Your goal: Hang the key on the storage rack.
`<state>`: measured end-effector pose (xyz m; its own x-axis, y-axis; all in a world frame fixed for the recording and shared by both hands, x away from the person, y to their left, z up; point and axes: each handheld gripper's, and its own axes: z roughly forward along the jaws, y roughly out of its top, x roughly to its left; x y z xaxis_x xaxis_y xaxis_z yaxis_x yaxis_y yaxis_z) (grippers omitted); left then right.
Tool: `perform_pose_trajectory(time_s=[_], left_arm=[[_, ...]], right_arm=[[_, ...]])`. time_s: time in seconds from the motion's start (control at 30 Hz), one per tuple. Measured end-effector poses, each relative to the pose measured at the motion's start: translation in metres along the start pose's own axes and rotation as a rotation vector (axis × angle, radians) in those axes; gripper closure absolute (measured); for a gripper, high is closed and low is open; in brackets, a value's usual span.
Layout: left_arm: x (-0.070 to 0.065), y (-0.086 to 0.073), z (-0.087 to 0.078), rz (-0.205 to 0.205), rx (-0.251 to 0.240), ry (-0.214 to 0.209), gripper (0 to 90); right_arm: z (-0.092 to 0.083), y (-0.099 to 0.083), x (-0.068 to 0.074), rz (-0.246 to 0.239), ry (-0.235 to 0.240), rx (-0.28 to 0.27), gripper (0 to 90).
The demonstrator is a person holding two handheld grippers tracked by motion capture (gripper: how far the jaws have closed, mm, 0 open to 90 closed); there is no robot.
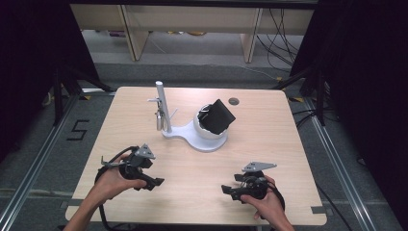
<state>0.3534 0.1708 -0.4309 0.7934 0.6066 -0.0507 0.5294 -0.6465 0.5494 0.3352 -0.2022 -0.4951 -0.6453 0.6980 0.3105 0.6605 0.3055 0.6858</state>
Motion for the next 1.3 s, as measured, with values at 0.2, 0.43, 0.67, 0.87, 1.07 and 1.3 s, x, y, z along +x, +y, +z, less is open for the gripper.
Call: perform_pose_trajectory(time_s=[0.2,0.43,0.67,0.87,1.07,1.3], left_arm=[[-0.009,-0.011,0.01,0.006,-0.012,0.003,24.8],[-0.021,-0.023,0.013,0.023,-0.039,0.014,24.8],[-0.033,-0.038,0.02,0.008,-0.084,0.025,23.5],[-0.039,-0.048,0.027,0.002,-0.139,0.031,21.4],[-0.049,-0.062,0.03,0.009,-0.165,0.047,20.3],[-0.06,-0.067,0.032,0.033,-0.161,0.061,18.8]], right_arm=[[-0.001,0.0,0.002,0.021,-0.008,0.014,26.4],[0.0,0.0,0.001,-0.003,-0.001,0.003,26.4],[0.0,-0.001,0.003,0.014,0.007,-0.004,25.9],[0.0,-0.001,0.003,-0.01,0.012,-0.012,24.6],[-0.001,-0.001,0.004,-0.02,0.004,0.0,23.1],[0.002,-0.001,0.006,-0.059,0.011,-0.008,20.9]])
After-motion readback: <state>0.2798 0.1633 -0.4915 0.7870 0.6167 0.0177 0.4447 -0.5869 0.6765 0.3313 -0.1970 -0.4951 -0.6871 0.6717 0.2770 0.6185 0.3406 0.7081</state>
